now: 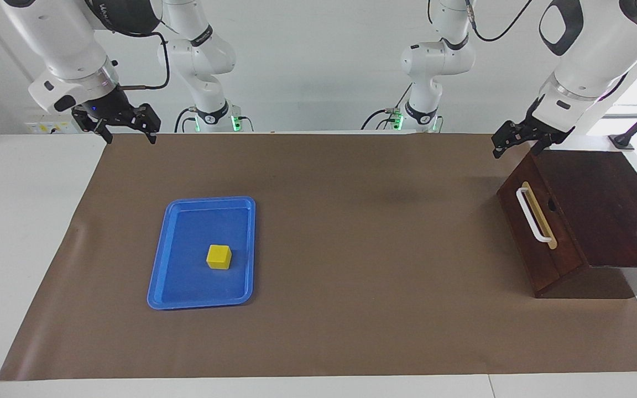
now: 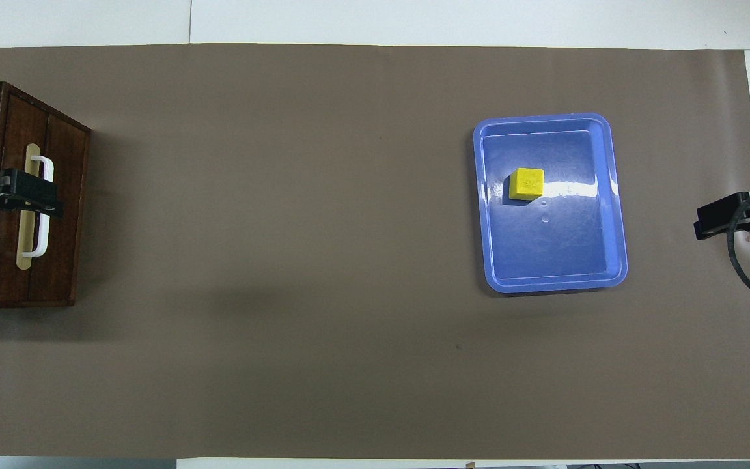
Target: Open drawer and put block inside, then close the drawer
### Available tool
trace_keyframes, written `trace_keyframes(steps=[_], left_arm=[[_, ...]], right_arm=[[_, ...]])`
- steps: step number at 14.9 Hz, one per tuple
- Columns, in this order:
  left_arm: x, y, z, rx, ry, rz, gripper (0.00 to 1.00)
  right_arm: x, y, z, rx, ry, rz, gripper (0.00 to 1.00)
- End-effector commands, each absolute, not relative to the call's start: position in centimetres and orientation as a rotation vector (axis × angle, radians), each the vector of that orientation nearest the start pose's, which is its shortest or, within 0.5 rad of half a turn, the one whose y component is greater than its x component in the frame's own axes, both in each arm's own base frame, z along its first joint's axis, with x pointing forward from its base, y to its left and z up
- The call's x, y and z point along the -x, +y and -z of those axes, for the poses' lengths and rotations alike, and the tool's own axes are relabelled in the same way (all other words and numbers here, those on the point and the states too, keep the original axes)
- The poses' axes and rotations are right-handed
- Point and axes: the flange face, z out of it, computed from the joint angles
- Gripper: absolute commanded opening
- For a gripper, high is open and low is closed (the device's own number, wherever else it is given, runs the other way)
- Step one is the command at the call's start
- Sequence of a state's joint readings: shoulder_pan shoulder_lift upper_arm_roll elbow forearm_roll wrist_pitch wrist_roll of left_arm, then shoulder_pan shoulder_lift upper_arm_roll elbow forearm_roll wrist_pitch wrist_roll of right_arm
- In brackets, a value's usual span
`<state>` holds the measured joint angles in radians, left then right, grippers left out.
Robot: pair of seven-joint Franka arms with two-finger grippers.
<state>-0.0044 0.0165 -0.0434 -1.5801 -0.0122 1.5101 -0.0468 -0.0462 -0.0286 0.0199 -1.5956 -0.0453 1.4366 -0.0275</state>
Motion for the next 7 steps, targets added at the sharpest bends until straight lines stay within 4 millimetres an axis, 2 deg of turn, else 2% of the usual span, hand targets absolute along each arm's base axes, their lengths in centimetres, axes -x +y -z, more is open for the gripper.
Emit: trace_keyframes(steps=[1, 7], left_arm=[[-55.22, -2.46, -61.04, 3.153, 0.001, -0.127, 1.0], [-55.23, -2.46, -61.05, 3.154, 0.001, -0.124, 1.0]], right_arm=[[-53.0, -2.0, -62.17, 3.184, -0.01, -0.215, 1.0], [-52.36, -2.43, -61.36, 3.177, 0.006, -0.261, 1.0]])
